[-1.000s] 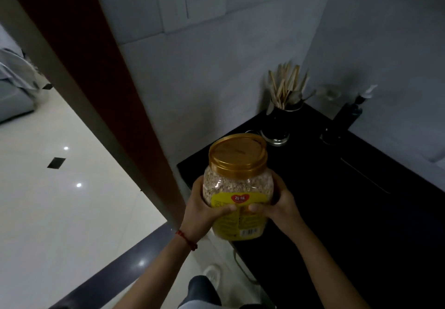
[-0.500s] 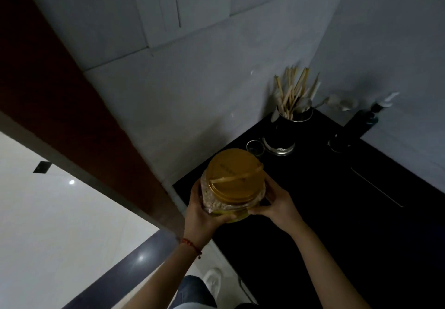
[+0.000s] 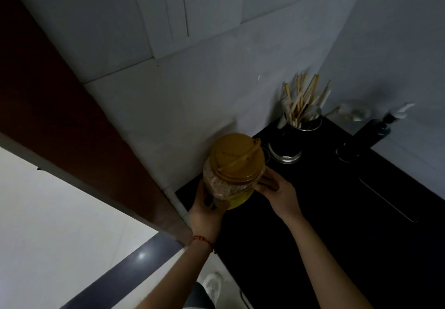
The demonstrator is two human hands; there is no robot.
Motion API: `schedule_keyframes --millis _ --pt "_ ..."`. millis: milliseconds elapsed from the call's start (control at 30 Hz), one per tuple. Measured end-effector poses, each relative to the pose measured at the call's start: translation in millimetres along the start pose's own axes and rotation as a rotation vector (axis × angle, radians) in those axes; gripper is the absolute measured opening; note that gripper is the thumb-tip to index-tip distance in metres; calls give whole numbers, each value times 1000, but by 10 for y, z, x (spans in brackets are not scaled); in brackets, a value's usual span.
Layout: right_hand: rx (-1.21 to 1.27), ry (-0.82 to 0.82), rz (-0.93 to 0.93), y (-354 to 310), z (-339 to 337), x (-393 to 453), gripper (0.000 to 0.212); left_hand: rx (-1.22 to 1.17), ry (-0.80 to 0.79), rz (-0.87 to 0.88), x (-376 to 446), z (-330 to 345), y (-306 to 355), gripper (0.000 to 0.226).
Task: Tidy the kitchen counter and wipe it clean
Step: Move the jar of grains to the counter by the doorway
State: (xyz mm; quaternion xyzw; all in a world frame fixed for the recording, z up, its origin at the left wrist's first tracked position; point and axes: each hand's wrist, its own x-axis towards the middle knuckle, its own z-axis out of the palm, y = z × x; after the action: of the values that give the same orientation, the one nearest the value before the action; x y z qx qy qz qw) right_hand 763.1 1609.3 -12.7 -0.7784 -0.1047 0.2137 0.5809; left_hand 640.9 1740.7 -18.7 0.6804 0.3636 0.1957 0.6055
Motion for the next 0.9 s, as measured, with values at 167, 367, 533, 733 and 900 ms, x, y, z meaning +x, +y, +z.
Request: schedule_keyframes --millis 167,367,533,733,900 --pt "37 -34 17 16 -29 43 56 -17 16 -28 2 45 -18 81" --pt "41 -32 20 -1 -22 24 54 9 33 -24 -23 80 -7 79" --pt "9 16 59 -6 21 -116 45 -12 -30 -26 -35 18 39 73" --pt "-29 106 178 153 -64 -529 38 80 -51 -24 -203 -100 18 27" --pt "-2 304 280 406 -290 -1050 33 144 -285 53 -428 89 -86 9"
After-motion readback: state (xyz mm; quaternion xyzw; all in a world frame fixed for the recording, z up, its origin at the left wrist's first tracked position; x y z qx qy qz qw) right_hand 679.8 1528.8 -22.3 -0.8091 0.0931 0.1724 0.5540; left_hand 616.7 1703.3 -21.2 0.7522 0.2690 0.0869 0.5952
